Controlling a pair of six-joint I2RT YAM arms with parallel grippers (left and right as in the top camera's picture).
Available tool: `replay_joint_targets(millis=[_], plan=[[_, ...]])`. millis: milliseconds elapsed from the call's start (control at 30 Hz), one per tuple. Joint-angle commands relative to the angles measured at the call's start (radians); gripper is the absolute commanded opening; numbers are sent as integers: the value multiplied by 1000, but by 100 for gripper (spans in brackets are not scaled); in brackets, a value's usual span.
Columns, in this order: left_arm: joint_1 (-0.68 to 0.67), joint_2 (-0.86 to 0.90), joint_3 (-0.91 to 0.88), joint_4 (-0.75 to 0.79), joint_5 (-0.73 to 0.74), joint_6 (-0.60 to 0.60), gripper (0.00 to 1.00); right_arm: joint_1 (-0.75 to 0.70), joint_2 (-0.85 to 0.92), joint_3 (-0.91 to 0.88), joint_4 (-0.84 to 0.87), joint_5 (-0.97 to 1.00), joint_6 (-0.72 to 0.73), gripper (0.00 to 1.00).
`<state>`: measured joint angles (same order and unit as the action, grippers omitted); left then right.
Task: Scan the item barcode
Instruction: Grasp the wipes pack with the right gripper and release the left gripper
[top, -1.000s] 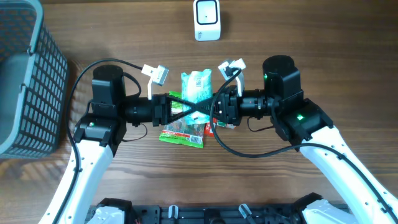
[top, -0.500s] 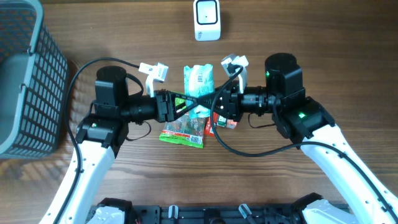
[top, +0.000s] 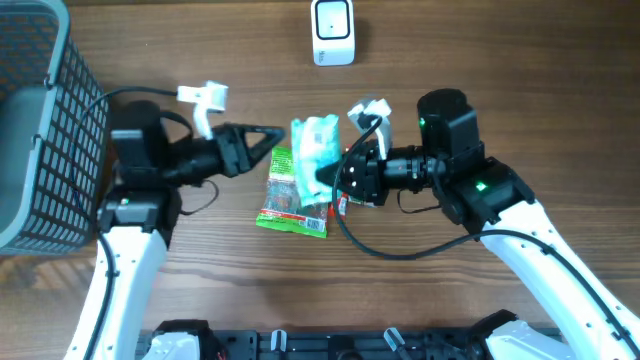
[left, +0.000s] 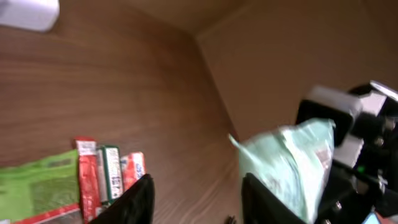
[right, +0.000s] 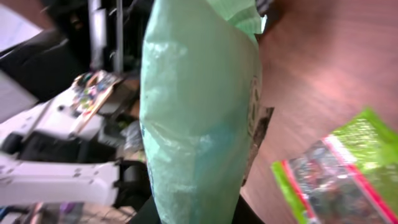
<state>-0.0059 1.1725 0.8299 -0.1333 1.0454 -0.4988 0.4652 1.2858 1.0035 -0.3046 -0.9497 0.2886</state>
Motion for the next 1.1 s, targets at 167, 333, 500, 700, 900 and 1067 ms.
replay_joint_targets(millis=[167,333,500,700,900,1067], plan=[[8,0,15,-100,143,-3,59,5,-10,0,3,-106,-8,4],[9,0,15,-71,355,24,52,5,-10,0,4,-105,1,4],[9,0,15,-23,406,23,54,5,-4,0,3,-106,11,4],[16,0,15,-15,450,24,59,5,-2,0,0,-106,11,4],[-3,0,15,-15,449,28,63,5,-1,0,0,-109,31,4],[-33,0,15,-16,411,76,66,7,0,0,-3,-165,29,4]])
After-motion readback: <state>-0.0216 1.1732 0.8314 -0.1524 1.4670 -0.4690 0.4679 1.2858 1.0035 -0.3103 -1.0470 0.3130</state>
